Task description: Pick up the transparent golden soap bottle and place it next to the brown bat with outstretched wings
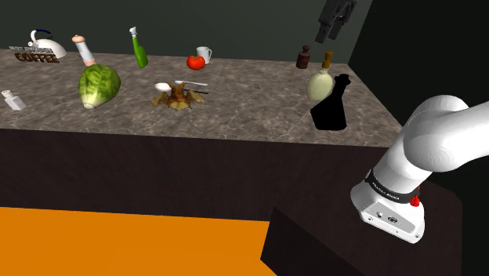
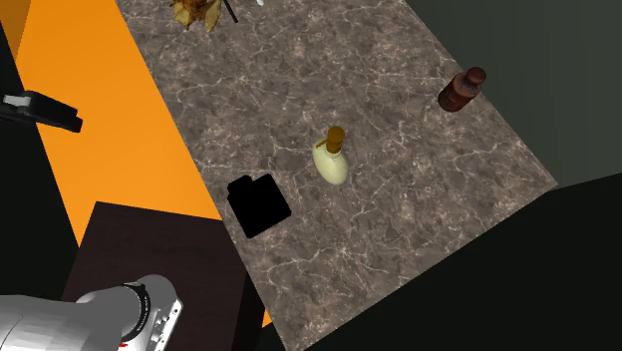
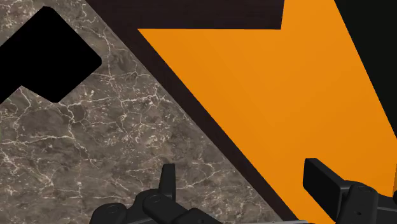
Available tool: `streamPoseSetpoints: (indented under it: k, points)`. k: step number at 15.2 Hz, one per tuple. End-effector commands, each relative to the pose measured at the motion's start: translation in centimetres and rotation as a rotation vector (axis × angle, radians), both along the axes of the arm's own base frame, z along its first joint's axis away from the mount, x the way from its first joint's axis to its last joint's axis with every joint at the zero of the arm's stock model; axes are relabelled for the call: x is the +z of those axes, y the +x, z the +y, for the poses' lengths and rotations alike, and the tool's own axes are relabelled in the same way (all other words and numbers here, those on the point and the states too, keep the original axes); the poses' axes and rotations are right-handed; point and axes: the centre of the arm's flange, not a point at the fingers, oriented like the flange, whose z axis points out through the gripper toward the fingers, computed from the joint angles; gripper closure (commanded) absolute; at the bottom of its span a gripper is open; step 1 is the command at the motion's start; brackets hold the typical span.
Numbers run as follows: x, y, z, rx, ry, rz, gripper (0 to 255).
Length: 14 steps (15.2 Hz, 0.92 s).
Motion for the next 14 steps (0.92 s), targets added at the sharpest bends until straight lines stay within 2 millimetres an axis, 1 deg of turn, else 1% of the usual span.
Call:
streamPoseSetpoints:
  k: [1,14]
  points:
    - [0.0,0.0,0.0,0.000,0.000,0.000,0]
    - [-5.6,4.2,-15.4,0.009,-0.019,0.001,0]
